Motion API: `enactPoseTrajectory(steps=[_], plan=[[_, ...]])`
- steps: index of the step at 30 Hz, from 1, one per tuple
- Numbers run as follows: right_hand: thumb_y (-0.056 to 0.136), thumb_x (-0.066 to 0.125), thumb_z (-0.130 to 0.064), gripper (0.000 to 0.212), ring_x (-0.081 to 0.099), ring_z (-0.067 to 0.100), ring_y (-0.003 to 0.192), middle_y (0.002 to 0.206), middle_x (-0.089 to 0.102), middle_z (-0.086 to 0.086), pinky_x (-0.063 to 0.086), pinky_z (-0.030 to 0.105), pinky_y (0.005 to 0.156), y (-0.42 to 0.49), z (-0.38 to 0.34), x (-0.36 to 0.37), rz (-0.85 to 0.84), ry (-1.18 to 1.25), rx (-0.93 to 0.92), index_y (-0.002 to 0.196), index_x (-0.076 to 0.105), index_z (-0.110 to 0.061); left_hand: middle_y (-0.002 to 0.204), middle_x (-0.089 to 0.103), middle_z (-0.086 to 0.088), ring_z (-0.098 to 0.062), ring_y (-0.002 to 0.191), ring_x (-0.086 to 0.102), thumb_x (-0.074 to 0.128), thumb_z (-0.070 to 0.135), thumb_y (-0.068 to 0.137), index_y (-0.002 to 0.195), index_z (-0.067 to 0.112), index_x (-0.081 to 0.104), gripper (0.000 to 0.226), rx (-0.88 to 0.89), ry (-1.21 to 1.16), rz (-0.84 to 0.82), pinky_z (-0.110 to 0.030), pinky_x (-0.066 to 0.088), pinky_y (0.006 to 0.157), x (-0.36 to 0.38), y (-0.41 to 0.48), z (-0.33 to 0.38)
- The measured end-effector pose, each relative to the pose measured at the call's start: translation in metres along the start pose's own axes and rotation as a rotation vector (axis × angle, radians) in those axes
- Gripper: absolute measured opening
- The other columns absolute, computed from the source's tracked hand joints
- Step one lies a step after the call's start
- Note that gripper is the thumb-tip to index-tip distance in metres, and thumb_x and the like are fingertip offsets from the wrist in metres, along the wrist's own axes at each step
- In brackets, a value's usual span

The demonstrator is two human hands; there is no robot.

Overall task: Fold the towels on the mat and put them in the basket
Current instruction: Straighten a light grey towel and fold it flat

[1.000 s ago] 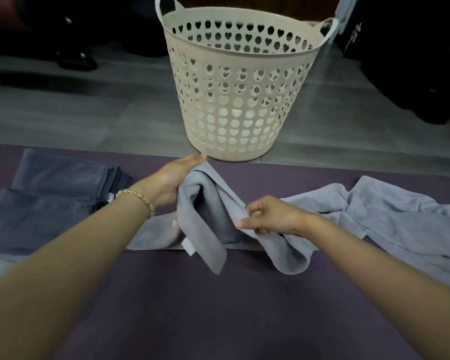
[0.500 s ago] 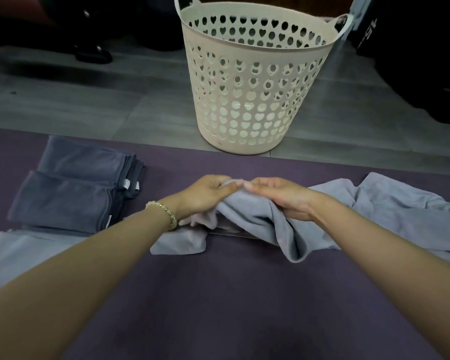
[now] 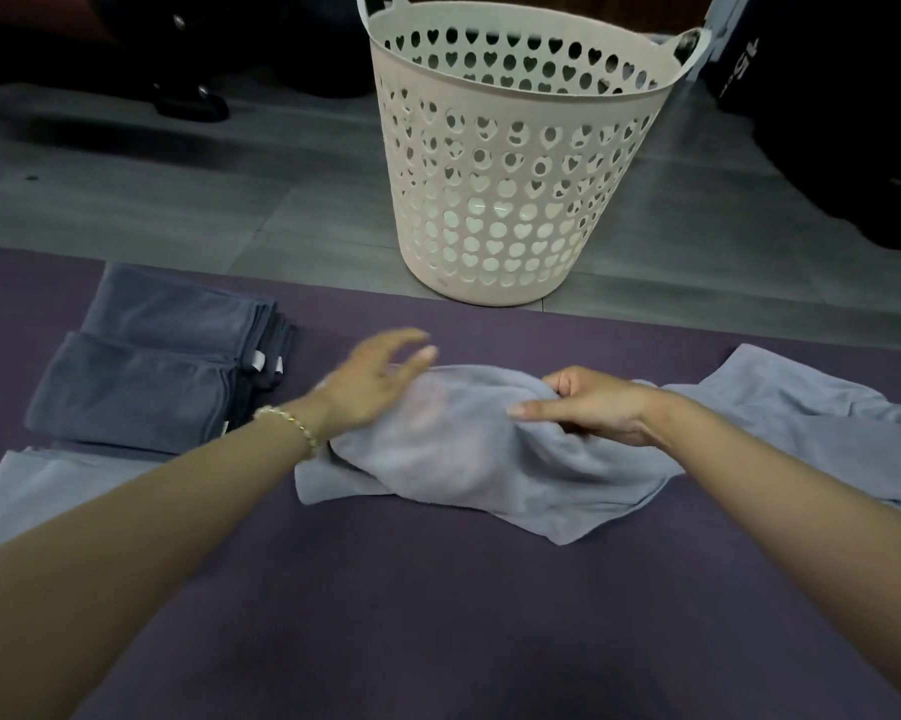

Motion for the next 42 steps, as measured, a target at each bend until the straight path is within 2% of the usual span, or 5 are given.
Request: enactPoseTrajectory(steps=[8, 12, 21, 33, 42], plan=[[0.073, 0.075, -0.038, 0.033, 0.061, 0.017, 0.091, 0.099, 0.067, 0.006, 0.051, 0.020, 0.078, -0.018, -0.028, -0.024, -0.148, 0.248, -0.116, 0.100, 0.074, -0.020, 0.086, 0.073, 0.008, -0.001, 0.080, 0.066, 0.053, 0.046, 0.092, 0.089, 0.021, 0.073, 0.032, -0.016, -0.273, -0.365, -0.015, 0.049, 0.076, 0.015, 0.004, 0.090], [0.083, 0.064, -0.034, 0.035, 0.063, -0.005, 0.065, 0.064, 0.069, -0.013, 0.044, 0.006, 0.065, -0.041, -0.066, -0.048, -0.127, 0.035, -0.084, 0.052, 0.072, -0.020, 0.087, 0.074, 0.010, -0.003, 0.084, 0.068, 0.053, 0.049, 0.089, 0.089, 0.020, 0.071, 0.034, -0.099, -0.454, -0.217, -0.014, 0.052, 0.071, -0.035, 0.021, 0.126], [0.048, 0.086, -0.054, 0.056, 0.068, 0.009, 0.091, 0.101, 0.073, 0.004, 0.050, 0.013, 0.075, -0.096, -0.144, -0.134, 0.019, -0.084, -0.143, 0.085, 0.076, -0.012, 0.110, 0.070, 0.010, -0.012, 0.106, 0.062, 0.064, 0.066, 0.062, 0.113, 0.032, 0.067, 0.061, -0.122, -0.391, -0.005, -0.031, 0.051, 0.084, -0.169, 0.047, 0.170], [0.074, 0.070, -0.050, 0.030, 0.058, 0.007, 0.059, 0.063, 0.065, -0.008, 0.043, 0.016, 0.053, -0.129, -0.189, -0.226, 0.696, -0.057, -0.351, 0.072, 0.068, -0.021, 0.111, 0.067, -0.002, -0.015, 0.097, 0.061, 0.056, 0.051, 0.089, 0.090, 0.028, 0.067, 0.026, 0.059, -0.545, 0.403, -0.030, 0.050, 0.084, -0.211, 0.107, 0.203], [0.081, 0.059, -0.062, 0.060, 0.050, 0.015, 0.053, 0.060, 0.055, 0.001, 0.037, 0.020, 0.052, -0.090, -0.064, -0.173, 0.559, -0.034, -0.070, 0.064, 0.056, -0.005, 0.103, 0.066, -0.004, -0.012, 0.082, 0.060, 0.049, 0.058, 0.090, 0.099, 0.013, 0.071, 0.051, -0.181, -0.300, 0.115, -0.021, 0.052, 0.074, -0.090, 0.073, 0.120]])
Point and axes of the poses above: each hand's wrist, its own y-axis towards the middle knuckle, its own x-axis out of the palm, z = x × y, the point moved 5 cm from there along y, towards the middle knuckle
